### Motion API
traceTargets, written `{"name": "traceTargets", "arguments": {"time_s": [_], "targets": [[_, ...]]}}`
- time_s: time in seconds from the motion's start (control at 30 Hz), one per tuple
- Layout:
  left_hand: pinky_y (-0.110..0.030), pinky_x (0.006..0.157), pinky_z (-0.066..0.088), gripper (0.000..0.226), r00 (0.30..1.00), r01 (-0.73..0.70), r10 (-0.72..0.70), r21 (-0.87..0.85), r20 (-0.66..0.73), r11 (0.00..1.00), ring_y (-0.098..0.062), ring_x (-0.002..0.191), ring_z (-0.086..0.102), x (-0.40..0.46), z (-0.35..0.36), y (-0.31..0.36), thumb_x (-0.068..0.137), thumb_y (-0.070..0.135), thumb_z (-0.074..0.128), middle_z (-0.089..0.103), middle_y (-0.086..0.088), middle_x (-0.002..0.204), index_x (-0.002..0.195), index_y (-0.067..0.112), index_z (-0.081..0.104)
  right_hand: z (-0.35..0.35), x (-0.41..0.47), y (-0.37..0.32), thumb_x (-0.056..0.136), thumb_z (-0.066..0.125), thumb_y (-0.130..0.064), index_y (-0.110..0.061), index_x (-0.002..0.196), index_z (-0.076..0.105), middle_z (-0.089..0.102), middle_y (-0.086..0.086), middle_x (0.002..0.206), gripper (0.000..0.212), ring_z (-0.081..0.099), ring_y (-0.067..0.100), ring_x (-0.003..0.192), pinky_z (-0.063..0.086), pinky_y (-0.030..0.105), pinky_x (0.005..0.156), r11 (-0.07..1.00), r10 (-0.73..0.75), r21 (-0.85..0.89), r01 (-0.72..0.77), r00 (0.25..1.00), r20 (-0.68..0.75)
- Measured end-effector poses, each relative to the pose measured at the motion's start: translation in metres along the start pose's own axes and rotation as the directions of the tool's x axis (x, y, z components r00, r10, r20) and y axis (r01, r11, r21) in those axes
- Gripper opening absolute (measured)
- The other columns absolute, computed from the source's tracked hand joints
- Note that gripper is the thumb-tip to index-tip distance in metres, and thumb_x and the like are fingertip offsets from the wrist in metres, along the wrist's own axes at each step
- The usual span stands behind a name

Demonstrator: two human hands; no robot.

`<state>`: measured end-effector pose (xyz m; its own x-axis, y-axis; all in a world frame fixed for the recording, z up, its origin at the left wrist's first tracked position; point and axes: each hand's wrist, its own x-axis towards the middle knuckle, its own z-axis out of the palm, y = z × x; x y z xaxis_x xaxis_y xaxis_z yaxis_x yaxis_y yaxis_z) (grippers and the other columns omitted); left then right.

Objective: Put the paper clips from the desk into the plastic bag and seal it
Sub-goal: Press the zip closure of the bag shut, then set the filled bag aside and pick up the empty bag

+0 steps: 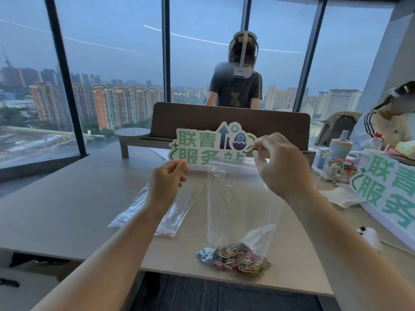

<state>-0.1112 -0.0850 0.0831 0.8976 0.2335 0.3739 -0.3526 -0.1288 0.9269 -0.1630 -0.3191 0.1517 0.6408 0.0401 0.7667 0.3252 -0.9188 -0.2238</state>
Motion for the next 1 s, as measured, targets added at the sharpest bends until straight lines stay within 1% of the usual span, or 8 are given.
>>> {"name": "traceTargets", "arguments": {"time_s": [0.13, 0.23, 0.33, 0.53, 0.63, 0.73, 0.87, 1.0], "targets": [[-0.039, 0.071, 0.059, 0.022, 0.983, 0.114, -0.092, 0.137, -0.158, 0.984, -0.022, 0.069, 0.068, -0.010, -0.044, -0.038, 0.096, 0.015, 0.062, 0.073, 0.001, 0.076, 0.079, 0.027, 0.069, 0.032, -0.020, -0.064, 0.090, 0.053, -0.021, -0.019, 0.095, 0.064, 0.066, -0.003, 0.093, 0.012, 0.060, 0.018, 0.077, 0.053, 0.038, 0.068, 0.972, -0.147, 0.199, 0.127, 0.985, 0.092], [-0.045, 0.081, 0.060, 0.015, 0.960, 0.226, -0.166, 0.275, -0.224, 0.935, -0.029, 0.082, 0.073, -0.016, -0.073, -0.067, 0.093, 0.016, 0.062, 0.077, -0.005, 0.085, 0.090, 0.019, 0.077, 0.073, -0.041, -0.100, 0.089, 0.051, -0.019, -0.018, 0.089, 0.063, 0.065, -0.002, 0.084, 0.012, 0.058, 0.018, 0.071, 0.052, 0.039, 0.067, 0.946, -0.213, 0.291, 0.143, 0.951, 0.225], [-0.030, 0.085, 0.050, 0.022, 0.949, 0.300, -0.212, 0.452, -0.235, 0.840, -0.029, 0.102, 0.069, -0.020, -0.095, -0.089, 0.093, 0.018, 0.060, 0.077, -0.008, 0.108, 0.109, 0.014, 0.075, 0.120, -0.059, -0.117, 0.087, 0.049, -0.018, -0.015, 0.085, 0.061, 0.063, 0.001, 0.080, 0.013, 0.058, 0.023, 0.071, 0.050, 0.039, 0.064, 0.946, -0.217, 0.309, 0.100, 0.903, 0.372], [-0.038, 0.104, 0.040, 0.043, 0.917, 0.397, -0.317, 0.639, -0.243, 0.658, -0.035, 0.129, 0.051, -0.015, -0.120, -0.123, 0.096, 0.029, 0.057, 0.058, -0.014, 0.139, 0.136, 0.016, 0.058, 0.189, -0.084, -0.120, 0.093, 0.048, -0.026, -0.018, 0.124, 0.056, 0.062, 0.010, 0.122, 0.033, 0.060, 0.032, 0.105, 0.047, 0.036, 0.080, 0.989, -0.127, 0.138, 0.050, 0.766, 0.631], [-0.039, 0.111, 0.031, 0.052, 0.913, 0.399, -0.314, 0.726, -0.261, 0.560, -0.037, 0.133, 0.042, -0.007, -0.125, -0.136, 0.095, 0.037, 0.056, 0.052, -0.019, 0.140, 0.141, 0.014, 0.053, 0.222, -0.091, -0.111, 0.092, 0.051, -0.037, -0.019, 0.138, 0.045, 0.048, 0.007, 0.140, 0.049, 0.043, 0.031, 0.129, 0.042, 0.040, 0.098, 0.997, -0.075, 0.042, 0.064, 0.711, 0.699], [-0.041, 0.112, 0.030, 0.059, 0.907, 0.397, -0.336, 0.783, -0.254, 0.480, -0.038, 0.136, 0.039, 0.002, -0.125, -0.147, 0.096, 0.045, 0.053, 0.050, -0.021, 0.143, 0.144, 0.011, 0.047, 0.248, -0.095, -0.101, 0.090, 0.046, -0.048, -0.021, 0.142, 0.038, 0.040, 0.006, 0.148, 0.059, 0.030, 0.032, 0.137, 0.036, 0.043, 0.107, 0.997, -0.015, -0.037, 0.066, 0.653, 0.757], [-0.045, 0.108, 0.037, 0.064, 0.912, 0.369, -0.334, 0.830, -0.237, 0.418, -0.037, 0.132, 0.044, 0.016, -0.121, -0.159, 0.091, 0.053, 0.055, 0.054, -0.017, 0.141, 0.141, 0.012, 0.050, 0.257, -0.096, -0.099, 0.093, 0.041, -0.048, -0.021, 0.129, 0.052, 0.055, 0.004, 0.133, 0.046, 0.047, 0.031, 0.122, 0.042, 0.038, 0.095, 0.995, -0.045, -0.026, 0.093, 0.682, 0.730], [-0.043, 0.105, 0.041, 0.061, 0.912, 0.368, -0.334, 0.837, -0.240, 0.404, -0.036, 0.128, 0.049, 0.024, -0.122, -0.166, 0.087, 0.046, 0.065, 0.055, -0.016, 0.136, 0.136, 0.010, 0.054, 0.260, -0.098, -0.103, 0.096, 0.040, -0.034, -0.019, 0.111, 0.063, 0.063, 0.003, 0.114, 0.031, 0.053, 0.029, 0.108, 0.043, 0.034, 0.082, 0.990, -0.105, 0.000, 0.141, 0.738, 0.667]]}}
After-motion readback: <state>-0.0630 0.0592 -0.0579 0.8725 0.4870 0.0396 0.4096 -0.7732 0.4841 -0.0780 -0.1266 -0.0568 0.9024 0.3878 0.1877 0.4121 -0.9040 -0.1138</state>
